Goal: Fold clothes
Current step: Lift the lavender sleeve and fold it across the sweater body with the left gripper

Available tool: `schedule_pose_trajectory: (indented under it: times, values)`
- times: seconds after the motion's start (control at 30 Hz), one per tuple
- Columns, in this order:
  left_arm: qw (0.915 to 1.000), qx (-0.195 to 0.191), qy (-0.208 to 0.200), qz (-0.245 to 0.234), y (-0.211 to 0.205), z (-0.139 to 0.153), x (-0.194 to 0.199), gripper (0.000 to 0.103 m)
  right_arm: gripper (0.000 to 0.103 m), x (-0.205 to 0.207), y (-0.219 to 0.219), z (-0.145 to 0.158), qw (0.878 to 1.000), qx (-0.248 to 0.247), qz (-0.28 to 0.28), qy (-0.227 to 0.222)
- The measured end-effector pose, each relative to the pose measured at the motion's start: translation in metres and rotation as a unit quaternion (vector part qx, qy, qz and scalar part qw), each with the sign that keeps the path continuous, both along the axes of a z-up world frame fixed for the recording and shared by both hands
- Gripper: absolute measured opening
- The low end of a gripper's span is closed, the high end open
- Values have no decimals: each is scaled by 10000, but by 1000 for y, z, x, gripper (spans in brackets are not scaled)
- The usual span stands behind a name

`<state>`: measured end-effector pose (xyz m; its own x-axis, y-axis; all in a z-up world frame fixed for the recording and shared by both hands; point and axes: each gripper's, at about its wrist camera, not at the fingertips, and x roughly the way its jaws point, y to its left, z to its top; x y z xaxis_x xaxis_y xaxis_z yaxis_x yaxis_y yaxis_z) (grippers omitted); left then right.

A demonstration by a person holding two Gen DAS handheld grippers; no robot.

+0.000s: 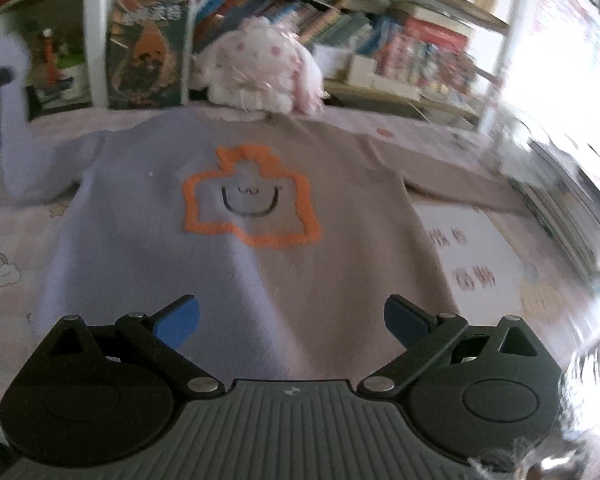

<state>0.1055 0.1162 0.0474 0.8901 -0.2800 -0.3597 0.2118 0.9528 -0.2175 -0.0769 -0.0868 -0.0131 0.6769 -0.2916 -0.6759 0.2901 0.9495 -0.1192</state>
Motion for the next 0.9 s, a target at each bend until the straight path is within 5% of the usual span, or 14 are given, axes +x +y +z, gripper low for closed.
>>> schedule_pose_trajectory:
  times: [0.33,0.9]
  values:
    - [9983,538,-5,237,-107,9,-2,3,100,10,-87,4,9916,311,1257,-45]
    - [9945,1035,159,37,-226,-9,5,3,100,10,-180,-7,9842,671,1634,89]
